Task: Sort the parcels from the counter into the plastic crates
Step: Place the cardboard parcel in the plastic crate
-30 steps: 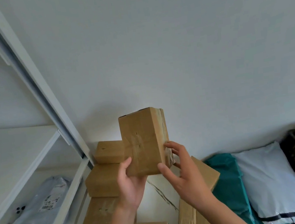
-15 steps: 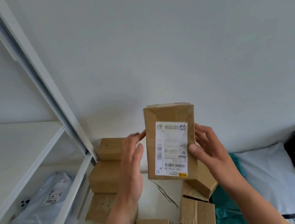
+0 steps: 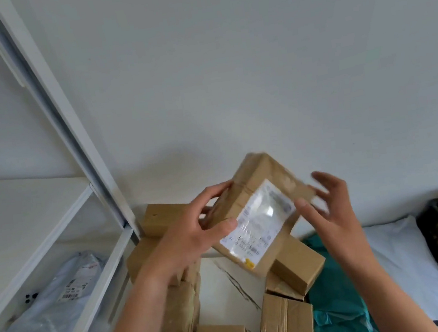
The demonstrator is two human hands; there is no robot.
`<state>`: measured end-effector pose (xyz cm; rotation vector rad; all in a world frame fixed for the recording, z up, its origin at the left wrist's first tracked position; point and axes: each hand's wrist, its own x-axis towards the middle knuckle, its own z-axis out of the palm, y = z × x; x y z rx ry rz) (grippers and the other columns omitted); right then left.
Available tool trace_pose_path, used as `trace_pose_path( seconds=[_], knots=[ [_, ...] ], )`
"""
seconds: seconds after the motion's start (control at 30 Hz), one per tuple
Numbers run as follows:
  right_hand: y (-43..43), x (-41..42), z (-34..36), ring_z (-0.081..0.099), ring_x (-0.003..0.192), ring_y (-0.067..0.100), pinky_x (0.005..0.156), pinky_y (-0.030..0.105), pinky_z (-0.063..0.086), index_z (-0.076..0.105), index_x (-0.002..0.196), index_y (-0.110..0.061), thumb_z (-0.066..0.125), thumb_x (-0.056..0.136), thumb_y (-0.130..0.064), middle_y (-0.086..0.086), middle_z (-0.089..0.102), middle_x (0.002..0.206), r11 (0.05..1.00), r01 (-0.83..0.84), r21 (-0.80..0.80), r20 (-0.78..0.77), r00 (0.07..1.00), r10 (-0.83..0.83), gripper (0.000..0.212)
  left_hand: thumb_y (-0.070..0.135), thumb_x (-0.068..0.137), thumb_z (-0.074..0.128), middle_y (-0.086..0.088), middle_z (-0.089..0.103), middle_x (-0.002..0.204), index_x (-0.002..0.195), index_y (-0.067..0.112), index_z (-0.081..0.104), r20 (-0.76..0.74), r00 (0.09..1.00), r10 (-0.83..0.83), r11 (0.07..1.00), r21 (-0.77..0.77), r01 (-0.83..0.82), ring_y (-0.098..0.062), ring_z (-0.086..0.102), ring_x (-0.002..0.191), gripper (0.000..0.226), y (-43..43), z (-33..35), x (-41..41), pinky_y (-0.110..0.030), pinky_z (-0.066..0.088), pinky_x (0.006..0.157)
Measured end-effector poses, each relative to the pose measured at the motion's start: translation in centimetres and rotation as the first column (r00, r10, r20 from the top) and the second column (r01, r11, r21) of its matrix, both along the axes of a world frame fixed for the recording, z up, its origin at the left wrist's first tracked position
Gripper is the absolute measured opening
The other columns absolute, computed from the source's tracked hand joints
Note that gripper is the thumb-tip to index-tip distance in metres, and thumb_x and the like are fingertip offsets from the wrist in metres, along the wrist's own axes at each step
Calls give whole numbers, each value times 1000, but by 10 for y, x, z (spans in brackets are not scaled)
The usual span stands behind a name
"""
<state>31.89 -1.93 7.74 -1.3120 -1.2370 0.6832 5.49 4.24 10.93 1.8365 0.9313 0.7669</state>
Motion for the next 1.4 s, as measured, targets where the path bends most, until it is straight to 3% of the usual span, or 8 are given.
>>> trace_pose_path(
  seconds=[0.07,0.17,0.27,0.37,0.47,0.67,1.07,1.4],
  knots=[
    [-2,14,5,33,150,-3,123,31,31,29,158,-34,76,78,-65,-26,33,161,996,-79,48,261,963,64,98,43,86,80,30,59,126,136,57,49,-335,935,-115,983,98,156,5,61,110,60,9,20,-2,-27,57,86],
    [3,15,11,19,149,-15,117,13,25,12,161,-50,80,77,-69,-38,17,163,902,-352,-250,580,691,430,110,46,81,81,26,51,117,129,48,46,-710,673,-205,892,147,426,8,51,97,59,12,40,17,-21,41,76],
    [12,4,3,47,130,-7,100,12,44,21,151,-61,83,80,-58,-39,41,143,785,-453,-422,578,533,618,95,44,80,83,17,52,114,125,41,45,-770,583,-261,853,99,513,-4,54,87,59,17,45,31,-25,45,72],
    [17,1,-9,63,115,4,91,26,57,35,146,-56,87,82,-46,-28,58,128,849,-426,-313,431,732,527,83,52,84,80,20,52,120,132,39,44,-665,724,-183,899,186,398,0,53,103,61,27,41,24,-21,50,82],
    [16,-2,-23,67,112,4,86,29,61,42,141,-56,87,81,-50,-18,65,126,920,-310,-239,139,927,348,75,67,86,72,21,48,144,146,37,43,-316,933,173,927,373,-46,3,44,131,73,35,17,8,-27,43,108],
    [22,-21,-50,76,106,29,99,55,58,48,142,-36,77,82,-44,5,78,116,935,-207,-287,-417,906,73,67,77,84,68,22,46,154,153,68,14,-138,990,12,976,-213,-41,-2,59,130,89,2,-64,11,-37,47,107],
    [5,-10,-30,66,120,4,97,28,55,35,142,-73,76,72,-66,-18,67,132,901,-364,-235,-113,931,347,81,59,77,78,10,71,132,147,58,41,193,972,137,953,-293,-76,-10,66,125,80,-11,-71,6,-45,51,111],
    [-7,-9,25,61,131,29,108,57,50,29,163,-33,78,82,-36,3,57,149,926,-375,55,11,927,375,95,39,74,82,-3,65,139,152,45,39,271,962,32,999,-47,-20,-35,63,128,89,-13,-12,1,-54,51,110]
  ],
)
